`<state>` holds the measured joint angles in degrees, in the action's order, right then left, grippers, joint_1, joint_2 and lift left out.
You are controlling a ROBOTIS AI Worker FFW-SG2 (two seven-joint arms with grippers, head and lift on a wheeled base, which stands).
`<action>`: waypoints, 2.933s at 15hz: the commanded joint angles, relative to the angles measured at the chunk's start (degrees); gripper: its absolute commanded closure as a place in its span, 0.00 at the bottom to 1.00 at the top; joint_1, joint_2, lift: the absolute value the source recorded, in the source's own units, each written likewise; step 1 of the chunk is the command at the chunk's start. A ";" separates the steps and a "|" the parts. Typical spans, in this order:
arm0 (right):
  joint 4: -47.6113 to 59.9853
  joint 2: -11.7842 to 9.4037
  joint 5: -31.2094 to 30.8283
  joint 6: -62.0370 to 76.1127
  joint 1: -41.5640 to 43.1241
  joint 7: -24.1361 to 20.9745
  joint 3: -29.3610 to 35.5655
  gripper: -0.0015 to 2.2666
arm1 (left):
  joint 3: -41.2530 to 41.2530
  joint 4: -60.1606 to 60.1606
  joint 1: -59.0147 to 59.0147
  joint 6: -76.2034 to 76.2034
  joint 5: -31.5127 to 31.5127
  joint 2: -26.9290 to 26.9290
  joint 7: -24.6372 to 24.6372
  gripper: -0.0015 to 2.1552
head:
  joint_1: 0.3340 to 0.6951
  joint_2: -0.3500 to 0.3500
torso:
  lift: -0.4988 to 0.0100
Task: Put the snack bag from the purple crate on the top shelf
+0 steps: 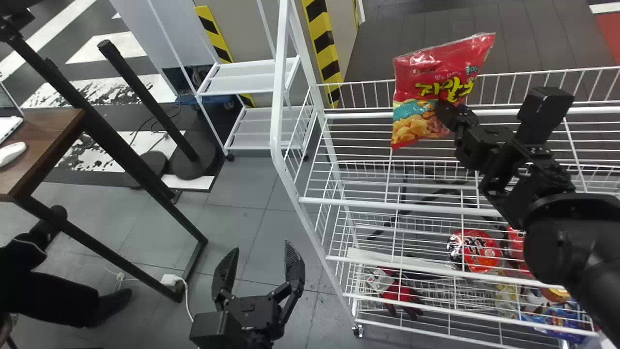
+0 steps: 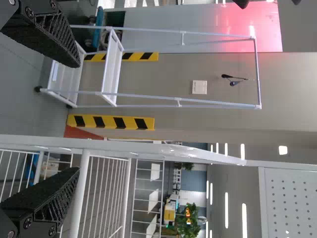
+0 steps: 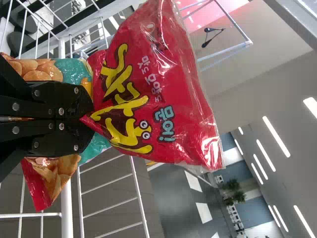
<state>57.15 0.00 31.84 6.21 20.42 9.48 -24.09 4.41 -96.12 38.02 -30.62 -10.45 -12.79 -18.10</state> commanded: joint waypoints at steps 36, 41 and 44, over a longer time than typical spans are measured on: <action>43.49 -6.94 -1.70 -24.98 -26.04 -2.36 13.19 0.04 | 3.94 -2.75 1.00 -3.69 0.78 -1.27 -5.28 0.04 | 1.00 1.00 | 0.98; 51.40 -8.70 -0.82 -24.80 -40.72 6.78 27.78 0.04 | 9.48 -4.25 1.53 -4.39 5.88 -1.97 -10.90 0.04 | 1.00 0.77 | 0.98; 53.33 -8.17 -0.55 -23.75 -48.37 11.97 34.99 0.04 | 12.29 -5.65 1.35 -3.34 8.16 -1.89 -11.43 0.04 | 1.00 0.61 | 0.98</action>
<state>109.60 -8.52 31.14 -18.15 -24.71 20.61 7.91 15.53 -101.06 39.51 -34.86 -3.29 -14.78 -29.48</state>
